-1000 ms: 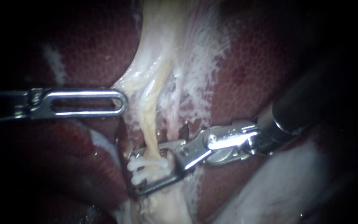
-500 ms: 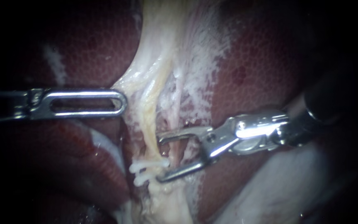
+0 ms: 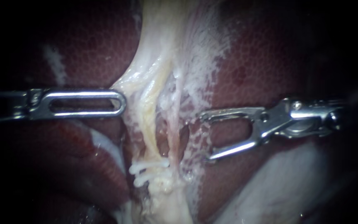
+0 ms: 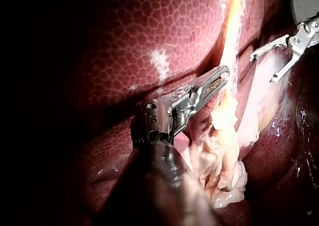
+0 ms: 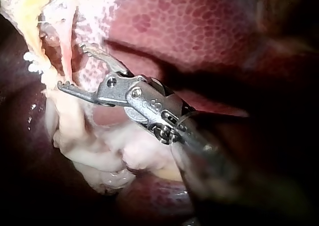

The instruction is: Going back second clip left tube

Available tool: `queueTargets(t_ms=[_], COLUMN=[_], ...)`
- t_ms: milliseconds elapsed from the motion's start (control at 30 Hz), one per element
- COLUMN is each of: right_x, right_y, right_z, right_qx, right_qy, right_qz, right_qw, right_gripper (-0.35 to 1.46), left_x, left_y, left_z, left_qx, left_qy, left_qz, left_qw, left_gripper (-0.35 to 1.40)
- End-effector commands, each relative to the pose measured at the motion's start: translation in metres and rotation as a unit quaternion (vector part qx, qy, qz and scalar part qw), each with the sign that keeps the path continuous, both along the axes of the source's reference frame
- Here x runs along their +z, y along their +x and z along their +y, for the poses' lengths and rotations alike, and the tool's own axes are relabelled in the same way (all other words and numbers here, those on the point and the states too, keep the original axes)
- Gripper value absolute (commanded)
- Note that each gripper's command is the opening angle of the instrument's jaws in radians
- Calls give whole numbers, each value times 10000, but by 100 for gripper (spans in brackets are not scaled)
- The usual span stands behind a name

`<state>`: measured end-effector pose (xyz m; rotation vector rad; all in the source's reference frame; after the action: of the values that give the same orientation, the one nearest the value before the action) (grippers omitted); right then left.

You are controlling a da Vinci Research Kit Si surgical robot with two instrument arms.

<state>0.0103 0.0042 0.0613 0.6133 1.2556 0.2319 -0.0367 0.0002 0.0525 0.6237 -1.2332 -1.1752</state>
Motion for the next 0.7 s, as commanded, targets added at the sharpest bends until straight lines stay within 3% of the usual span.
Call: queueTargets(t_ms=[33, 433, 700], right_x=[-3, -20, -21], right_y=[-3, -15, -16], right_z=[2, 9, 8], right_qx=[4, -3, -6], right_qy=[-42, -124, -124], right_qz=[4, 44, 45], right_qw=[10000, 9999, 9999], right_gripper=[60, 60, 60], left_x=[0, 3, 21], left_y=[0, -1, -10], left_z=[0, 1, -2], left_qx=[1, 2, -14], left_qy=[0, -3, -41], left_qz=[-1, -1, 20], left_qw=[10000, 10000, 10000], left_gripper=[-35, -35, -35])
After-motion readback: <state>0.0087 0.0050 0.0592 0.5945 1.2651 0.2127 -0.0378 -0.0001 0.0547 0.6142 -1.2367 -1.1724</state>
